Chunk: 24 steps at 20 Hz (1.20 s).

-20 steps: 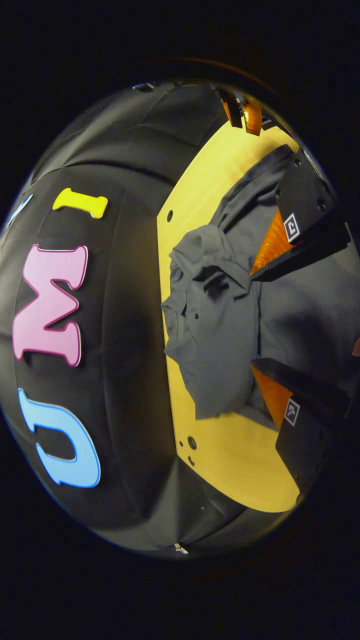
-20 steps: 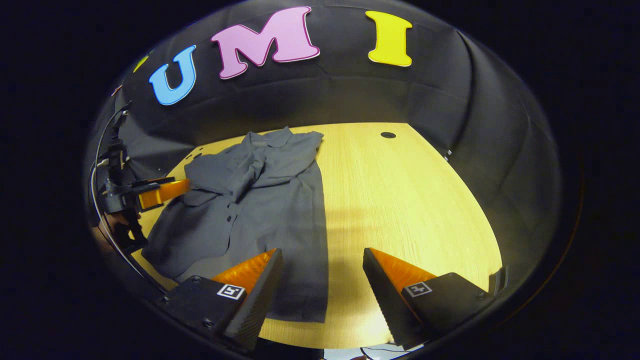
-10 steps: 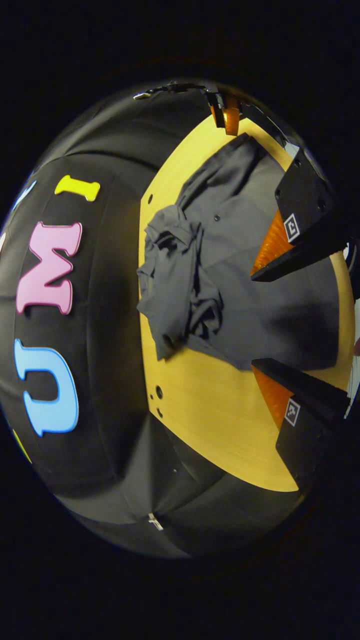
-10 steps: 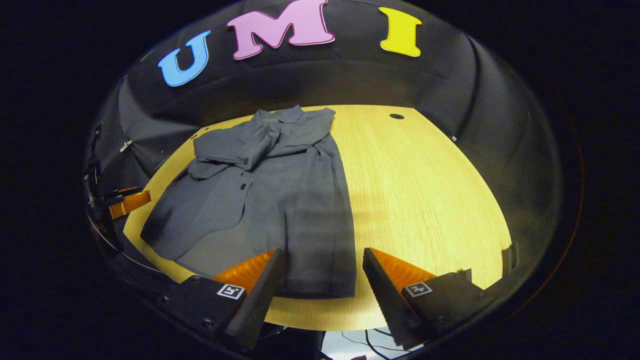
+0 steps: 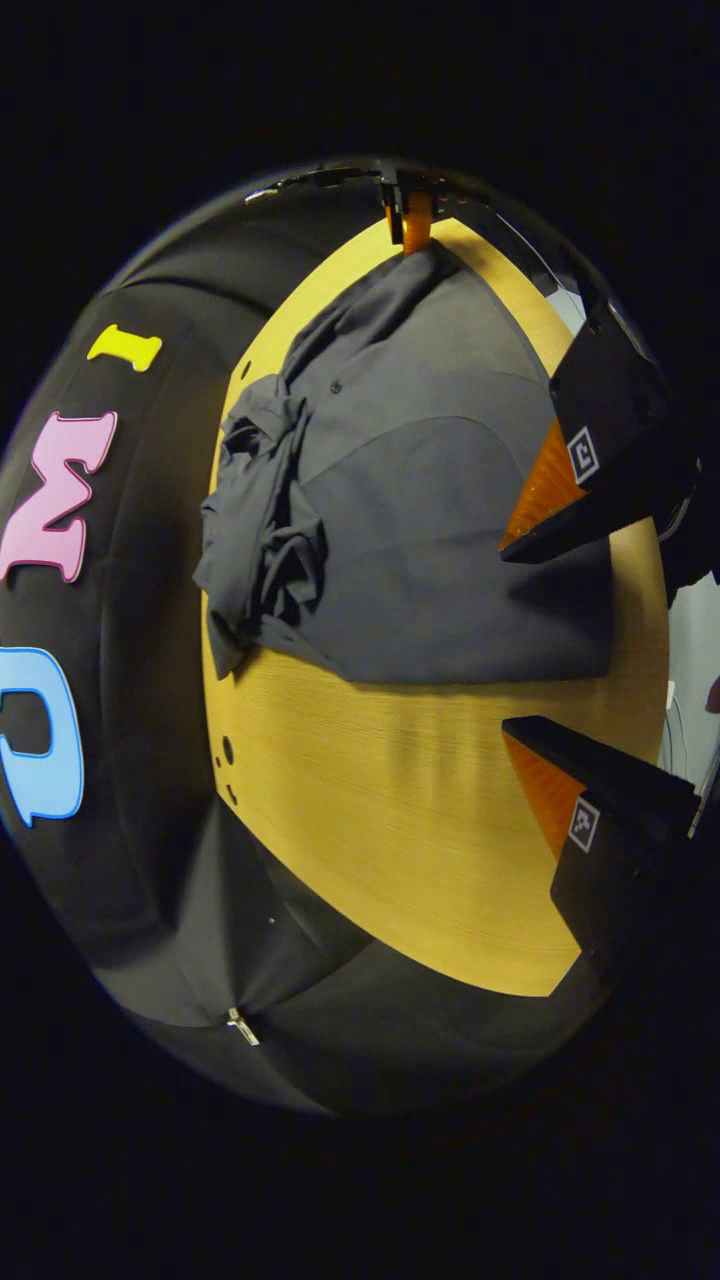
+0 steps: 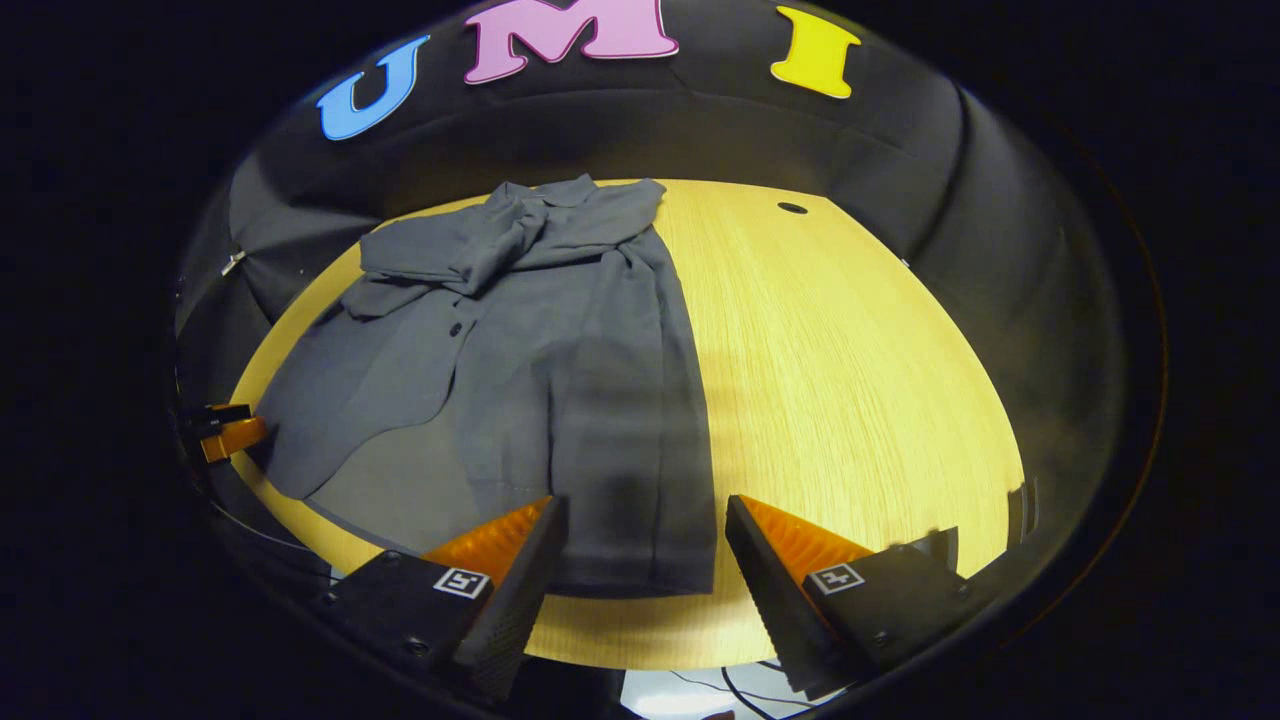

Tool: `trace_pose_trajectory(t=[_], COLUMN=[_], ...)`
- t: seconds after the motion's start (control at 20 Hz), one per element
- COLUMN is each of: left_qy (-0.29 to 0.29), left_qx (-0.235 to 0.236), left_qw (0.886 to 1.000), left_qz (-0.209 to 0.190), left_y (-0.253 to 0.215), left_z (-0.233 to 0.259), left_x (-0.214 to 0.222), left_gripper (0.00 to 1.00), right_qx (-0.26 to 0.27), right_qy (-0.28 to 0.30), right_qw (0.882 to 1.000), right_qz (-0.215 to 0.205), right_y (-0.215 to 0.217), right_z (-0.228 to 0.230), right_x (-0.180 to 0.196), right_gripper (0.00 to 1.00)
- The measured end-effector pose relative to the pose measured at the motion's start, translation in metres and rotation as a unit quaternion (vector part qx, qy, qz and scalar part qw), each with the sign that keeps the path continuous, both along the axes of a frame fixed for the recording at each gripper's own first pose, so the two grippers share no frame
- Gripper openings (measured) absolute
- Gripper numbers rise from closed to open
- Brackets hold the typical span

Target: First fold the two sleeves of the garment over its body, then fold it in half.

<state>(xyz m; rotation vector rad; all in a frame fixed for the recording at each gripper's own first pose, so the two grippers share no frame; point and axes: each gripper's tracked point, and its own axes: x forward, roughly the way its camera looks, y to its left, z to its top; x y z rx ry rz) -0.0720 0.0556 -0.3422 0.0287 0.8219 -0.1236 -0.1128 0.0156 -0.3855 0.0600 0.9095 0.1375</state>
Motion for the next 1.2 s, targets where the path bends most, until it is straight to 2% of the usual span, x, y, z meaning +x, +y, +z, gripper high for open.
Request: trace_pose_trajectory(t=[0.1, 0.35, 0.4, 0.45, 0.5, 0.6, 0.7, 0.85, 1.1, 1.2], left_qy=[0.018, 0.017, 0.010, 0.003, -0.004, 0.011, 0.033, 0.053, 0.109, 0.133], left_qx=[0.002, -0.008, -0.012, -0.021, -0.023, -0.001, -0.007, -0.017, -0.040, -0.052], left_qw=[1.000, 1.000, 1.000, 0.999, 0.997, 0.998, 0.998, 0.996, 0.991, 0.987], left_qz=[0.006, 0.009, -0.007, -0.043, -0.071, -0.070, -0.060, -0.064, -0.071, -0.068], left_y=[0.004, -0.001, -0.009, -0.023, -0.037, -0.034, -0.035, -0.032, -0.022, -0.017], left_z=[-0.011, -0.014, -0.014, -0.012, -0.011, -0.014, -0.013, -0.012, -0.014, -0.007], left_x=[-0.001, 0.008, 0.008, 0.009, 0.011, 0.016, 0.014, 0.006, -0.037, -0.033], left_gripper=[0.97, 1.00, 0.99, 0.76, 0.54, 0.08, 0.06, 0.06, 0.05, 0.06], right_qx=[-0.004, 0.001, 0.007, 0.009, 0.019, -0.004, -0.017, 0.018, 0.045, 0.047], right_qy=[0.005, 0.008, 0.003, 0.009, 0.009, 0.010, 0.010, 0.029, 0.054, 0.066], right_qw=[1.000, 1.000, 1.000, 1.000, 0.999, 0.998, 0.997, 0.998, 0.997, 0.996], right_qz=[-0.001, 0.014, 0.016, 0.026, 0.044, 0.062, 0.071, 0.051, 0.039, 0.041], right_y=[0.001, 0.009, 0.014, 0.021, 0.033, 0.043, 0.042, 0.043, 0.042, 0.040], right_z=[-0.007, -0.013, -0.013, -0.013, -0.011, -0.009, -0.010, -0.007, -0.006, -0.001], right_x=[0.003, 0.008, 0.009, 0.009, 0.008, 0.004, 0.002, -0.008, -0.059, -0.071], right_gripper=[0.99, 0.99, 0.98, 0.92, 0.64, 0.08, 0.06, 0.06, 0.05, 0.06])
